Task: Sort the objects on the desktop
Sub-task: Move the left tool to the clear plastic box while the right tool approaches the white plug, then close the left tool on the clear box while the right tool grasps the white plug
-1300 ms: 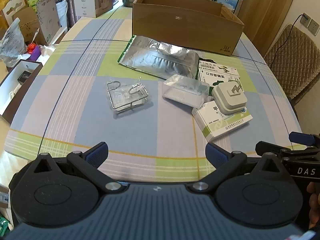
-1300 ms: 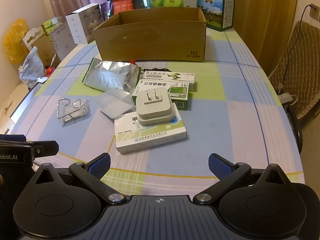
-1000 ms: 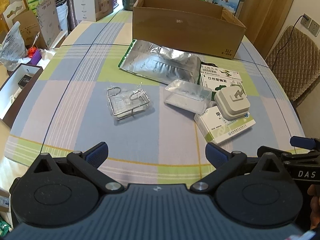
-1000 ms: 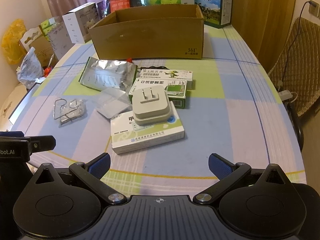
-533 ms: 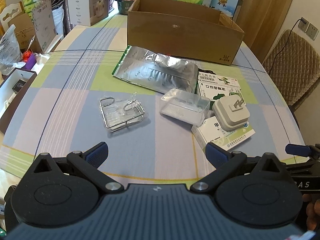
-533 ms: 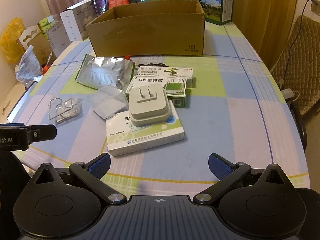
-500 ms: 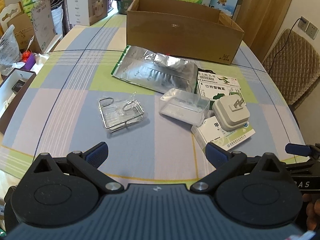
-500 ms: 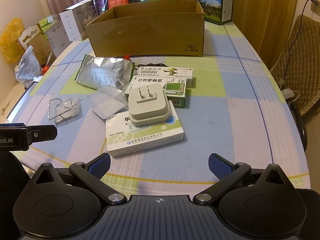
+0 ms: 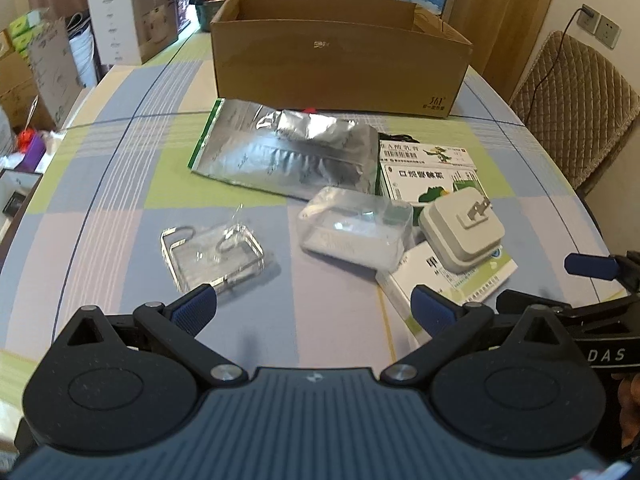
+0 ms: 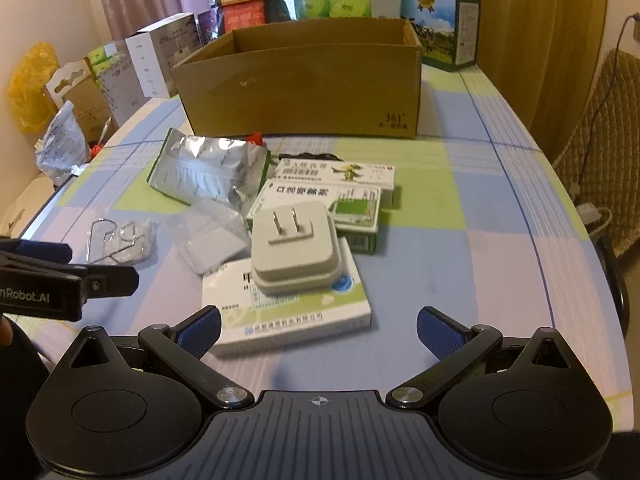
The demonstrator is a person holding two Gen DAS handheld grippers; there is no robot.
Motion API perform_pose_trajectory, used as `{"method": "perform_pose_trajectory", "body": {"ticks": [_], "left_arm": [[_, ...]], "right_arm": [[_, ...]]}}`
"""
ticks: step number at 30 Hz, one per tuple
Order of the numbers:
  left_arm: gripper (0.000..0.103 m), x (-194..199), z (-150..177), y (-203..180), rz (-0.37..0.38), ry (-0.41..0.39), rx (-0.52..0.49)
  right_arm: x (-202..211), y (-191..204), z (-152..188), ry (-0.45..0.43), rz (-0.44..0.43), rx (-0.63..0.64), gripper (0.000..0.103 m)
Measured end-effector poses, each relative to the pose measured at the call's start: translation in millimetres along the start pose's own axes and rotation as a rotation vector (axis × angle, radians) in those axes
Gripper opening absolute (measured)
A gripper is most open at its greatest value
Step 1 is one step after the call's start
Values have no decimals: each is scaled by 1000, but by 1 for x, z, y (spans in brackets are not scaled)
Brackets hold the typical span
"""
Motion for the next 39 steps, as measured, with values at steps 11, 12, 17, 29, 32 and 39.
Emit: {"method": "perform_pose_trajectory", "body": {"ticks": [11,12,17,29,32,39], "left_arm": [[102,-27,-25,0,144,-40,-143],[102,-29,-26,-1,150,-41,-162],[102,-41,-30,-4,173,-41,-241],[101,-61,-40,-2,202,-14,-271],[101,-67,-39,-5,214,-6,-281],[100,-86,-37,-13,231,29,-298]], "right_arm": [[-23,1,-7,-36,-21,50,101],[-25,1,-8,-37,-16,65,101],[-35,5,-10,-51,-17,106,101],[-56,10,-16,-45,-24,170,62],[-54,7,-15,-50,-31,169,62],[-47,-1,-13,-55,-17,149,62]]}}
Point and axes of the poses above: each gripper's, at about its wrist camera, not at the fingertips, and x roughly against the way its jaws point, y to its left, z to its underside, the point moved 1 cm from there along -x, roughly the way its jaws point, and after that the axes turned 3 degrees about -y, right-handed, at the moved point
